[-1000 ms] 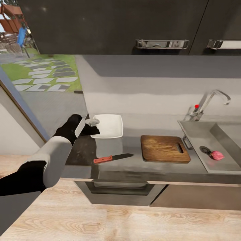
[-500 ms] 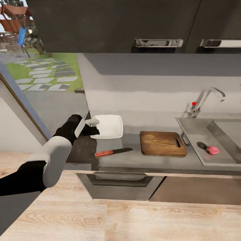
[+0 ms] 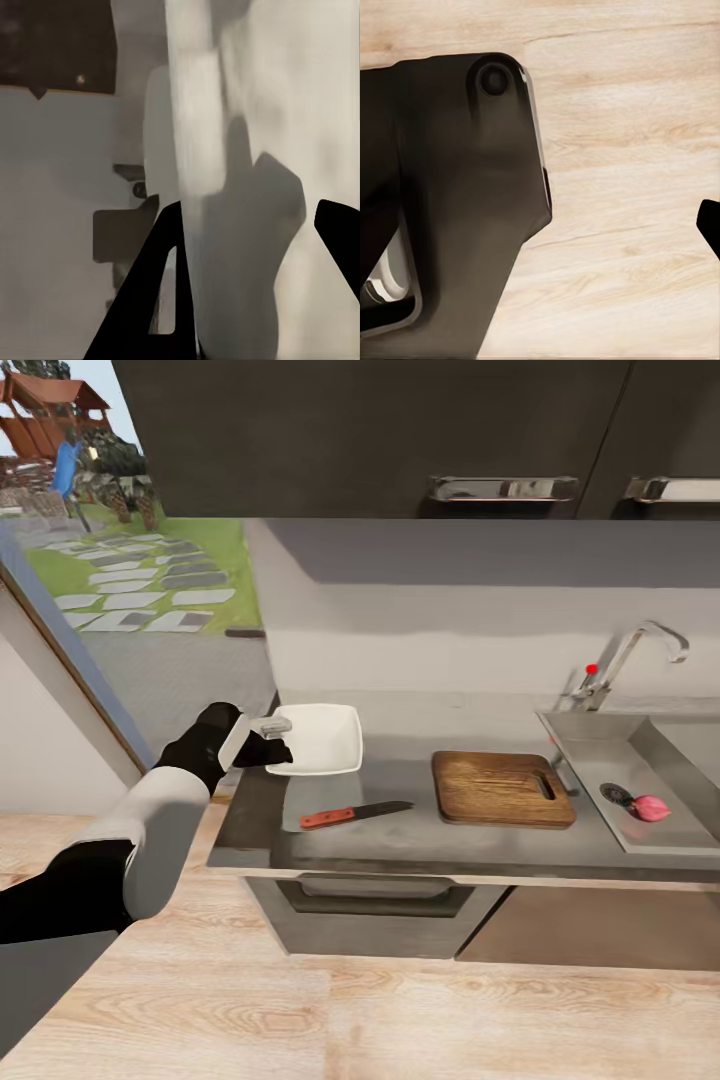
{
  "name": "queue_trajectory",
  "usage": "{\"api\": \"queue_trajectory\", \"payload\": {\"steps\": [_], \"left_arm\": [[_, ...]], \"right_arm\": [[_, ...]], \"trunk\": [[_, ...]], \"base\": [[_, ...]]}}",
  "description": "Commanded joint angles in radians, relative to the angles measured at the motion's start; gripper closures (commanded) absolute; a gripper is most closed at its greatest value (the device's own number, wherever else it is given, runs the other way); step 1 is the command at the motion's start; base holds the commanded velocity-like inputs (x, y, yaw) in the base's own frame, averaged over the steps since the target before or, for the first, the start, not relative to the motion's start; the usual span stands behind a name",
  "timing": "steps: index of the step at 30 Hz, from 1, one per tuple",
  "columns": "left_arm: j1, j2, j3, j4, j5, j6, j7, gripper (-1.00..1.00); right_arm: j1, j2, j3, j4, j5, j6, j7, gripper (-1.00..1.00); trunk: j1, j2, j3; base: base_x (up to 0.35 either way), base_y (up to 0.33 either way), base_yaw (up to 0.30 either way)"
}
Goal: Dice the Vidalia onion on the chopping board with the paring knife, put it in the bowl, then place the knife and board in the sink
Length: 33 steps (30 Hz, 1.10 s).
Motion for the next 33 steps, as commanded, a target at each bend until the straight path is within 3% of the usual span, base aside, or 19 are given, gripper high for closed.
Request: {"api": "queue_trajectory", "payload": {"steps": [1, 10, 33], "left_arm": [[-0.001, -0.001, 0.006, -0.001, 0.003, 0.004, 0.001, 1.00], [0.006, 0.007, 0.005, 0.002, 0.003, 0.004, 0.001, 1.00], [0.021, -0.005, 0.004, 0.001, 0.002, 0.004, 0.001, 1.00]], "right_arm": [[0.001, 0.000, 0.001, -0.002, 0.000, 0.005, -0.004, -1.00], [0.001, -0.001, 0.001, -0.004, -0.001, 0.017, -0.003, -1.00], [0.001, -0.007, -0.001, -0.010, -0.005, 0.017, -0.003, -1.00]], "trunk": [[0.001, -0.002, -0.002], [0.001, -0.002, -0.009], [0.001, -0.002, -0.029]], "base": [[0.000, 0.073, 0.000], [0.000, 0.016, 0.000], [0.004, -0.016, 0.000]]}}
